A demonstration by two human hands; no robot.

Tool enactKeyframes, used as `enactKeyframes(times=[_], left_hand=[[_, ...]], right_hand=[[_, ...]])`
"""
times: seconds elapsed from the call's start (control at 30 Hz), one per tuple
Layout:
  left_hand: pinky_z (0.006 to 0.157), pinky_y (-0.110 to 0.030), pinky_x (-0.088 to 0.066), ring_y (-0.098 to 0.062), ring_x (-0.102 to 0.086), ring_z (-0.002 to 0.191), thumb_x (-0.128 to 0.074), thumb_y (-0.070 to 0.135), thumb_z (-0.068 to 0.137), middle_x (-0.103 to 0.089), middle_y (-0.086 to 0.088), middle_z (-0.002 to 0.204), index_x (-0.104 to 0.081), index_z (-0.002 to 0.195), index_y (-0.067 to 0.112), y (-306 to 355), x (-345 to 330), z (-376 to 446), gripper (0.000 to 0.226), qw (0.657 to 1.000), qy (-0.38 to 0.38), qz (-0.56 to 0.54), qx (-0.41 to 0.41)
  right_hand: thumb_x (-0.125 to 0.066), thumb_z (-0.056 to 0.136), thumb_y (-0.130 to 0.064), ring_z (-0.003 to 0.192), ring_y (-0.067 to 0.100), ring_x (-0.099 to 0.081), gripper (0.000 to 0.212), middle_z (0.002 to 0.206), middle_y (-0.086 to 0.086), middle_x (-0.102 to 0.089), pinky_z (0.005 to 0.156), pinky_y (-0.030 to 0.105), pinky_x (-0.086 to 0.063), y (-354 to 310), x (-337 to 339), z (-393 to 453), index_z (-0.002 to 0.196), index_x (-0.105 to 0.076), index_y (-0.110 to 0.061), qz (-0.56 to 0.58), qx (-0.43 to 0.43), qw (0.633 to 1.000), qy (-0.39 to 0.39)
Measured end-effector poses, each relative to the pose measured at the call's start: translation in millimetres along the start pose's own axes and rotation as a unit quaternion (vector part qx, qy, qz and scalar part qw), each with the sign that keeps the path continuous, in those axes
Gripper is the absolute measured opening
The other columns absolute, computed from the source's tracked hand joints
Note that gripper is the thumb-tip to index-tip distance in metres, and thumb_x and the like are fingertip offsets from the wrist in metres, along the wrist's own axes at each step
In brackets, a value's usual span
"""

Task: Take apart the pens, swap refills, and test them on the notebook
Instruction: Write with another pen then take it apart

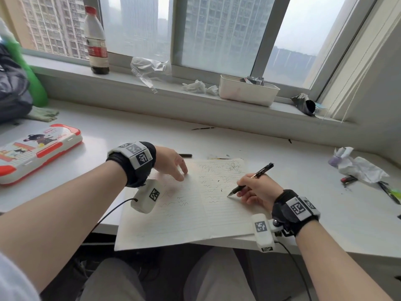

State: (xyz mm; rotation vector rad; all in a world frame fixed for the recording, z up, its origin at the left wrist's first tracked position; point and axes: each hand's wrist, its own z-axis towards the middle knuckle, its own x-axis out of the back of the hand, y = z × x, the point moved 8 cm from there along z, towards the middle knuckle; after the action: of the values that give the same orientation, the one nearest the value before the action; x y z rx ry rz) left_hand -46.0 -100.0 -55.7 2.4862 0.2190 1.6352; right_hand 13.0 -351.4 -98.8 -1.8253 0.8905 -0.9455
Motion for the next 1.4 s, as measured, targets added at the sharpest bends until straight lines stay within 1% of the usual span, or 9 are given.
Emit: enactKeyframes(times=[0.37,0.47,0.57,0.67,0.77,0.93,1.07,1.23,1.4], left_hand=[[0.094,-0.029,-0.043,-0.014,-0.058,0.11,-0.062,0.05,0.087,-0.06,0.008,0.124,-0.061,0.125,0.04,-5,2,3,0.04,1.0,-0.005,-0.025,-0.007],[0.093,-0.03,-0.054,-0.012,-0.063,0.106,-0.064,0.043,0.089,-0.066,0.008,0.117,-0.067,0.119,0.033,-8,16,11,0.032,0.99,0.022,-0.138,-0.018],[0.084,-0.029,-0.059,-0.011,-0.069,0.097,-0.063,0.04,0.09,-0.073,0.005,0.102,-0.071,0.111,0.027,-3,44,25,0.026,0.965,0.107,-0.236,-0.034],[0.073,-0.024,-0.059,-0.007,-0.069,0.09,-0.064,0.039,0.09,-0.072,0.007,0.101,-0.068,0.112,0.026,11,57,34,0.026,0.942,0.149,-0.294,-0.061],[0.081,-0.019,-0.053,0.001,-0.067,0.093,-0.068,0.044,0.085,-0.072,0.015,0.102,-0.068,0.112,0.03,22,68,41,0.03,0.95,0.175,-0.24,-0.1],[0.075,-0.019,-0.053,0.003,-0.07,0.073,-0.076,0.037,0.078,-0.077,0.016,0.083,-0.072,0.097,0.03,27,59,59,0.02,0.956,0.153,-0.227,-0.108],[0.079,-0.02,-0.052,0.002,-0.071,0.078,-0.076,0.035,0.079,-0.076,0.018,0.084,-0.075,0.091,0.032,22,45,67,0.013,0.965,0.116,-0.209,-0.111],[0.084,-0.041,-0.056,-0.01,-0.068,0.073,-0.075,0.028,0.082,-0.078,0.002,0.083,-0.075,0.092,0.024,15,38,69,0.01,0.954,0.107,-0.256,-0.11],[0.071,-0.027,-0.054,-0.01,-0.067,0.068,-0.075,0.029,0.08,-0.077,0.003,0.079,-0.075,0.087,0.026,17,42,66,0.008,0.949,0.117,-0.263,-0.131]], right_hand=[[-0.054,0.094,-0.013,0.044,0.014,-0.048,0.014,0.062,0.009,-0.058,0.037,0.021,-0.039,-17,29,8,0.086,-0.058,-0.002,0.018,0.032,0.999,0.014],[-0.058,0.096,-0.019,0.044,0.013,-0.049,0.015,0.059,0.004,-0.06,0.039,0.022,-0.04,-62,17,17,0.096,-0.059,-0.004,0.016,0.11,0.993,-0.033],[-0.062,0.094,-0.018,0.051,0.014,-0.058,0.011,0.071,0.006,-0.068,0.043,0.023,-0.046,-102,-8,33,0.098,-0.063,-0.008,0.005,0.179,0.982,-0.053],[-0.053,0.098,-0.036,0.056,0.019,-0.062,0.034,0.087,0.013,-0.073,0.045,0.025,-0.048,-108,-35,49,0.104,-0.068,-0.006,0.016,0.158,0.982,-0.101],[-0.035,0.1,-0.048,0.05,0.022,-0.056,0.056,0.079,0.018,-0.07,0.041,0.025,-0.042,-96,-56,68,0.101,-0.066,-0.001,0.083,0.092,0.981,-0.152],[-0.043,0.101,-0.037,0.041,0.017,-0.05,0.032,0.059,0.008,-0.057,0.039,0.024,-0.041,-87,-66,83,0.091,-0.054,-0.008,0.11,0.111,0.977,-0.147],[-0.06,0.096,-0.024,0.038,0.012,-0.046,0.016,0.054,0.0,-0.051,0.037,0.021,-0.037,-85,-49,84,0.088,-0.055,-0.011,0.103,0.155,0.976,-0.117],[-0.046,0.101,-0.038,0.046,0.016,-0.05,0.043,0.058,0.004,-0.056,0.042,0.026,-0.043,-81,-22,85,0.09,-0.071,-0.006,0.168,0.135,0.972,-0.09],[-0.038,0.102,-0.042,0.049,0.015,-0.051,0.053,0.061,0.004,-0.056,0.046,0.025,-0.044,-78,-28,77,0.103,-0.074,-0.003,0.22,0.122,0.956,-0.153]])
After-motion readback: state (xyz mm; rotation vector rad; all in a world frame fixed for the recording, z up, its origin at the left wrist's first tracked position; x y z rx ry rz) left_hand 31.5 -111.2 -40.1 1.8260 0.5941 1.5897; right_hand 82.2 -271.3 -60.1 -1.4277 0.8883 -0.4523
